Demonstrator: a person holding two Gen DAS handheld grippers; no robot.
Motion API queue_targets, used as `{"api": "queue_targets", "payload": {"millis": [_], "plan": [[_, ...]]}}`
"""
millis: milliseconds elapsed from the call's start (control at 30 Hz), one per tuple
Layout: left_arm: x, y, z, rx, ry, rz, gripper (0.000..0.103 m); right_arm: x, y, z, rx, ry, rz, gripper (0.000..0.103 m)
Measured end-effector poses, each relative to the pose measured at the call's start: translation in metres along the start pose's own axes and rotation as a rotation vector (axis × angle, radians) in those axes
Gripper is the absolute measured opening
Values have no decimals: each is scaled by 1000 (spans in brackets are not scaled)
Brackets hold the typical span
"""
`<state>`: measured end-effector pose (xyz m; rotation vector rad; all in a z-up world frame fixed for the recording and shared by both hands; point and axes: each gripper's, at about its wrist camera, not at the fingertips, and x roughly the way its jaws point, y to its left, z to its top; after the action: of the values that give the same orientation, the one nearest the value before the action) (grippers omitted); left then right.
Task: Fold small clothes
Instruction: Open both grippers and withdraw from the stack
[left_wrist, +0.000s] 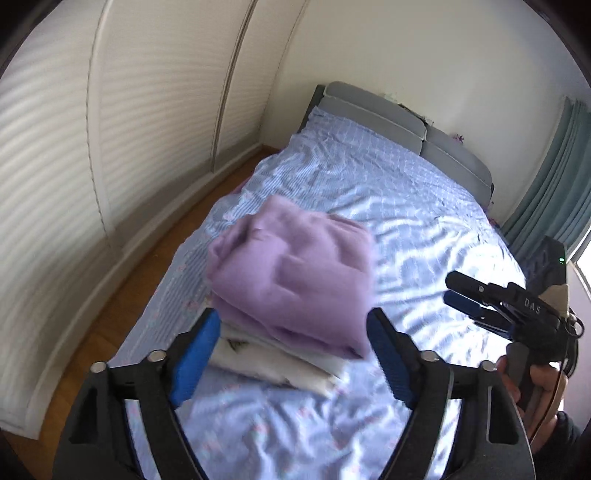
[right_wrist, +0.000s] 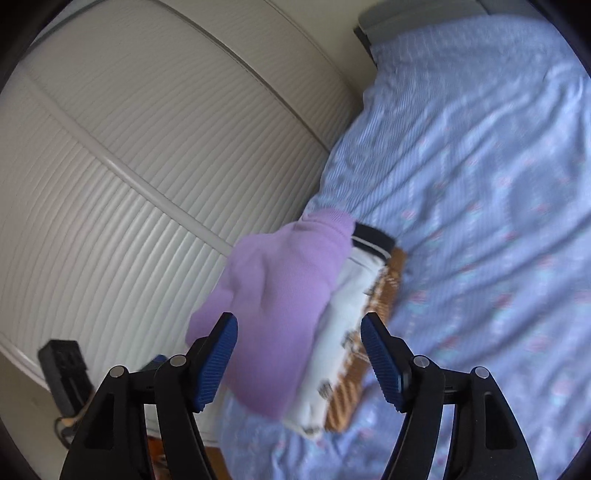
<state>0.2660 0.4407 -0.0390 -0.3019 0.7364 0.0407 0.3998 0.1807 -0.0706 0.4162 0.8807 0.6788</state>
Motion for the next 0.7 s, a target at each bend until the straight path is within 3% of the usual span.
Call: {"api": "queue_targets", "payload": {"millis": [167, 400, 533, 700], "plan": [[-47, -73, -47, 33, -52, -1, 96, -101, -12, -36, -86, -67, -92, 70], [-94, -176, -123, 94, -86, -10, 96, -270, -39, -104, -173, -211, -318, 71], [-112, -230, -165, 138, -91, -35, 96, -341, -54, -144, -187, -265, -426, 76], [-136, -285, -204, 210, -123, -3, 97, -417, -64, -198, -225, -323, -576, 80]]}}
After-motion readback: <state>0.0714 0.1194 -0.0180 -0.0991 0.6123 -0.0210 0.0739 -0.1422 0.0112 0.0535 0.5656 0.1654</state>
